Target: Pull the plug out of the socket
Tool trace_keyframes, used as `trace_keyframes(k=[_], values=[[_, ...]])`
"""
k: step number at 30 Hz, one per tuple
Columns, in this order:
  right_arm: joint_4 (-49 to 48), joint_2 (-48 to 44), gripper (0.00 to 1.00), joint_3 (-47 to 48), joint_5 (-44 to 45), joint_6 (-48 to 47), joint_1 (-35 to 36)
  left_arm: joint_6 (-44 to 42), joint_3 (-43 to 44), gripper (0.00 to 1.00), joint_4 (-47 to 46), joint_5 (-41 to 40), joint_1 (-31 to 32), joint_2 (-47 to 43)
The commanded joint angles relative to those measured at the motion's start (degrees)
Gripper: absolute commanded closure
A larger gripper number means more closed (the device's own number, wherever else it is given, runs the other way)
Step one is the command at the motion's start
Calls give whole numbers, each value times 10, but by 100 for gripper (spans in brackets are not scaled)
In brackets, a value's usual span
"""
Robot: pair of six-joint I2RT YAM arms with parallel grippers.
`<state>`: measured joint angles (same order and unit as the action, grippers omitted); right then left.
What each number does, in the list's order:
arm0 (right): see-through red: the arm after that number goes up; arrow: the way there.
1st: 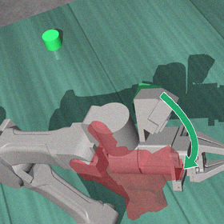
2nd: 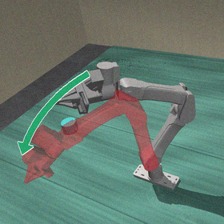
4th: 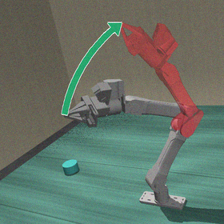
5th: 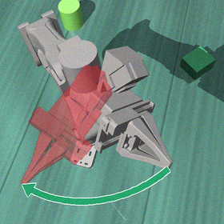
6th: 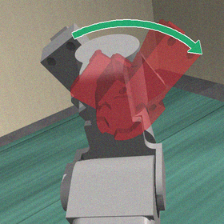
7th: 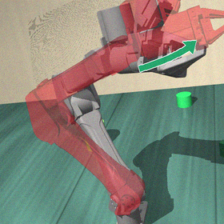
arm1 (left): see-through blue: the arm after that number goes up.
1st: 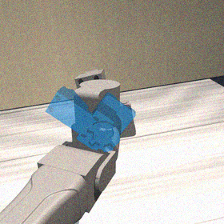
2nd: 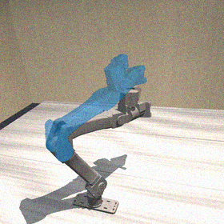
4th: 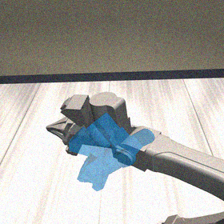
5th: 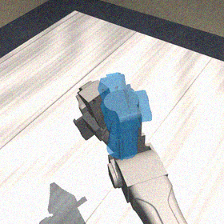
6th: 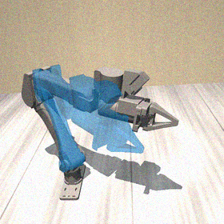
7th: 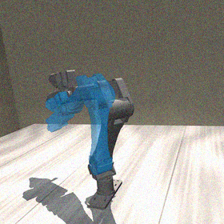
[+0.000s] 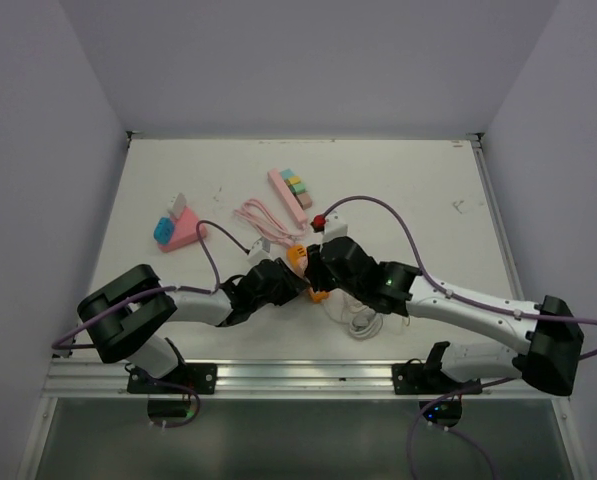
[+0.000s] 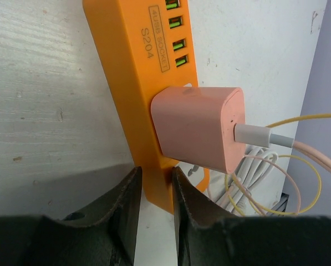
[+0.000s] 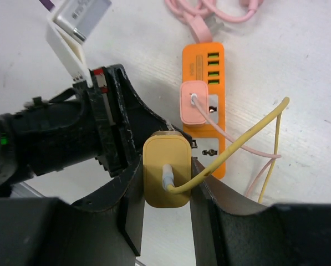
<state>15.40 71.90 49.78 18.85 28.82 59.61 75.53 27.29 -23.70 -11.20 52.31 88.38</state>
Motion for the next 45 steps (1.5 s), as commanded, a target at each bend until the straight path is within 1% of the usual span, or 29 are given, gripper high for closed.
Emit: trace_keyframes(k=[1, 4, 5, 7, 10, 11, 12, 14, 16, 17, 20, 21, 26, 32, 36, 38, 39, 42, 45], values=[[67, -64, 100, 51, 56, -17, 2, -18, -12, 69, 117, -29, 4, 29], [109, -106, 100, 66, 85, -36, 1, -19, -12, 69, 118, -29, 4, 26], [119, -116, 100, 71, 113, -45, 1, -20, -12, 69, 119, -29, 4, 26], [140, -147, 100, 80, 140, -56, -1, -20, -12, 69, 120, -29, 4, 26], [150, -175, 100, 91, 201, -88, -8, -20, -12, 68, 119, -28, 4, 28], [150, -189, 100, 94, 218, -111, -12, -20, -12, 68, 118, -29, 4, 29], [148, -192, 100, 100, 257, -122, -22, -20, -11, 68, 118, -27, 4, 29], [146, -197, 100, 110, 281, -157, -43, -21, -11, 68, 117, -26, 4, 29], [132, -196, 100, 124, 280, -177, -96, -21, -12, 68, 117, -26, 3, 29], [113, -195, 100, 126, 281, -191, -135, -21, -13, 68, 117, -25, 4, 29], [84, -186, 100, 141, 288, -209, -190, -22, -13, 68, 117, -27, 4, 28], [69, -175, 100, 150, 285, -214, -223, -22, -13, 68, 119, -26, 4, 28], [39, -114, 100, 268, 257, -250, -303, -21, -15, 68, 118, -26, 4, 25], [-33, -37, 100, 411, 252, -284, -350, -24, -15, 68, 116, -25, 3, 26], [-97, -4, 100, 495, 241, -328, -359, -26, -16, 68, 115, -23, 3, 26], [-129, 4, 100, 508, 240, -350, -360, -27, -16, 68, 113, -24, 3, 28], [-172, 7, 100, 512, 238, -359, -361, -28, -15, 68, 113, -23, 3, 28], [-258, 21, 100, 523, 241, -395, -367, -30, -14, 68, 111, -22, 3, 29], [-229, 61, 100, 594, 213, -422, -369, -33, -13, 68, 112, -22, 3, 31]])
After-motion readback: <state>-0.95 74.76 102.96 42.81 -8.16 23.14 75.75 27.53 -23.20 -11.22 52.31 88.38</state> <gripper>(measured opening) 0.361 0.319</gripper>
